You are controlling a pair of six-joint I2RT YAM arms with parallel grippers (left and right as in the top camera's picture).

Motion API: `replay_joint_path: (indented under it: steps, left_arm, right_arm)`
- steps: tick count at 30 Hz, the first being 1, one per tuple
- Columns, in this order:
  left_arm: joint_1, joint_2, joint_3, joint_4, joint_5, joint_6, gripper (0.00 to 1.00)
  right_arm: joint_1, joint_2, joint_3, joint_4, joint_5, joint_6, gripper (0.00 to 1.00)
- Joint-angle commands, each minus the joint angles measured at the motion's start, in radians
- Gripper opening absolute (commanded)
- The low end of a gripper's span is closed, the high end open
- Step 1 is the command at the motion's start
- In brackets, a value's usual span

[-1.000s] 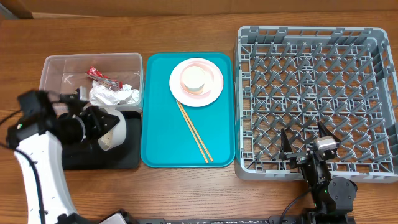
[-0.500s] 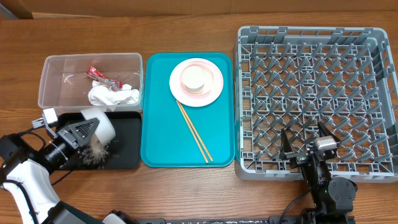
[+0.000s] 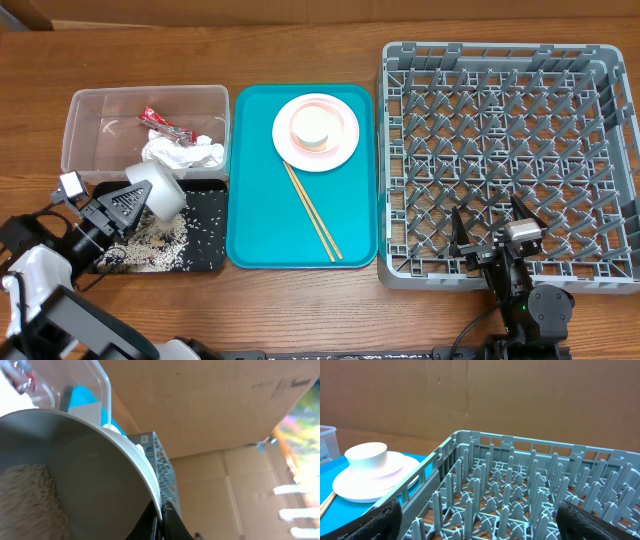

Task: Sort waste into correct bins and load items into the dishwasher
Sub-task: 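Lift the rice bowl over the black tray and tip out the rice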

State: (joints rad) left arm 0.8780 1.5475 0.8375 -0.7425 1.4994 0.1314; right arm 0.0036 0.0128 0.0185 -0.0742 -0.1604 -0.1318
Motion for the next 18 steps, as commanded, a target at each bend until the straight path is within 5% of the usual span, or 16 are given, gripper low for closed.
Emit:
replay_joint_path:
  steps: [1, 11, 15, 18]
  left_arm:
    - [0.006, 0.052, -0.003, -0.012, 0.082, -0.044, 0.04]
    - [0.011, 0.055, -0.003, -0.127, 0.082, -0.092, 0.04]
    - [0.032, 0.056, -0.003, 0.012, 0.083, -0.154, 0.04]
    - [0.031, 0.055, -0.003, -0.065, 0.082, -0.160, 0.04]
  right_arm:
    - [0.008, -0.010, -0.011, 0.005, -0.005, 0.000, 1.00]
    - [0.008, -0.010, -0.011, 0.005, -0.005, 0.000, 1.00]
    - [0.008, -0.010, -0.011, 0.005, -0.005, 0.000, 1.00]
    - [0.008, -0.010, -0.011, 0.005, -0.005, 0.001, 1.00]
